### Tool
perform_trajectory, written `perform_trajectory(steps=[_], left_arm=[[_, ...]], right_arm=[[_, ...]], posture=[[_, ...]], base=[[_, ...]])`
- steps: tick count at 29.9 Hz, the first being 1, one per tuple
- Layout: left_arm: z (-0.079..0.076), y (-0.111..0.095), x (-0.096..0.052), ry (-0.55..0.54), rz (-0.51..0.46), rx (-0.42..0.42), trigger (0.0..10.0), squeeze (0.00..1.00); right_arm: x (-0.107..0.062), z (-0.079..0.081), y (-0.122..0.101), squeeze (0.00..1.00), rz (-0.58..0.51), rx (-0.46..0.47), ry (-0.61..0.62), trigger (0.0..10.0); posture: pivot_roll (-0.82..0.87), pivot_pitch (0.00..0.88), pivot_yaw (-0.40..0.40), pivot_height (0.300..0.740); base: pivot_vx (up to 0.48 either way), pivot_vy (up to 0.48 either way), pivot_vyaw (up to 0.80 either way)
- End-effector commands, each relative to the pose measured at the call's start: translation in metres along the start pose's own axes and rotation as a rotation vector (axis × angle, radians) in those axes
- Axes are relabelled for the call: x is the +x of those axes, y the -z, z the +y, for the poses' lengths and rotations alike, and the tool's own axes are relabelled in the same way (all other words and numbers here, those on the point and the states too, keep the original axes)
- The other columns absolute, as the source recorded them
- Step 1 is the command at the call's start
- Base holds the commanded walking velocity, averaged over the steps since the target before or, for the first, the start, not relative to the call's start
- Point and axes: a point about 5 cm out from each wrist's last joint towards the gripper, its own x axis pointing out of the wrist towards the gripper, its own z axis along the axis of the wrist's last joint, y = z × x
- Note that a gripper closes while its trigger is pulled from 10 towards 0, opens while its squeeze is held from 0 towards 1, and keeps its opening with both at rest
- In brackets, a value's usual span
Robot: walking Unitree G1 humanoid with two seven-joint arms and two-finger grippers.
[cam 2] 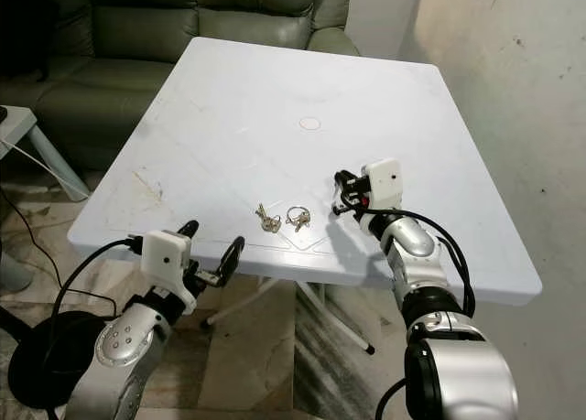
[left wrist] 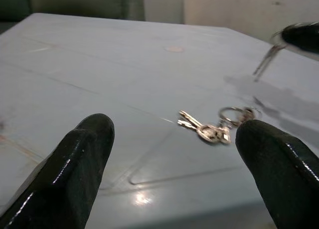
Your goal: Hang keys on a hook
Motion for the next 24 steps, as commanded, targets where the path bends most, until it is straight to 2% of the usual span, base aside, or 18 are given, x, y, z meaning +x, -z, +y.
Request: perform_trajectory(steps=[1, 2, 3, 4, 6, 9, 16, 24], left_arm=[[0.009, -0.005, 0.007, -0.042, -0.024, -0.002, 10.0, 0.00], [0.012, -0.007, 0.010, -0.052, -0.037, -0.002, 10.0, 0.00], [0.014, -0.008, 0.011, -0.058, -0.045, -0.001, 10.0, 0.00], [0.017, -0.010, 0.014, -0.067, -0.056, -0.008, 10.0, 0.00], [0.021, -0.013, 0.017, -0.081, -0.073, -0.017, 10.0, 0.00], [0.035, -0.021, 0.024, -0.116, -0.114, -0.028, 10.0, 0.00], [0.049, -0.026, 0.032, -0.152, -0.139, -0.020, 10.0, 0.00], [0.062, -0.026, 0.026, -0.176, -0.157, -0.066, 10.0, 0.00]], right_arm=[[-0.002, -0.002, -0.006, 0.00, -0.067, -0.014, 0.061, 0.0], [-0.003, -0.001, -0.007, 0.00, -0.078, -0.017, 0.078, 3.1], [-0.003, -0.001, -0.007, 0.00, -0.084, -0.019, 0.088, 3.1], [-0.004, 0.000, -0.008, 0.00, -0.092, -0.026, 0.093, 10.0], [-0.006, 0.002, -0.009, 0.00, -0.104, -0.029, 0.102, 10.0], [-0.012, 0.004, -0.009, 0.00, -0.138, -0.001, 0.159, 10.0], [-0.023, 0.012, -0.005, 0.00, -0.144, 0.017, 0.221, 10.0], [-0.047, 0.031, 0.004, 0.00, -0.129, 0.052, 0.268, 10.0]], posture=[[0.04, 0.021, -0.074, 0.740], [0.04, 0.015, -0.073, 0.740], [0.03, 0.011, -0.072, 0.740], [0.03, 0.006, -0.071, 0.740], [0.03, 0.000, -0.069, 0.740], [0.02, 0.000, -0.064, 0.740], [0.01, 0.000, -0.052, 0.740], [0.00, 0.000, -0.039, 0.740]], base=[[0.000, 0.000, 0.00], [0.000, 0.000, 0.00], [0.000, 0.000, 0.00], [0.000, 0.000, 0.00], [0.000, 0.000, 0.00], [0.000, 0.000, 0.00], [0.000, 0.000, 0.00], [0.000, 0.000, 0.00]])
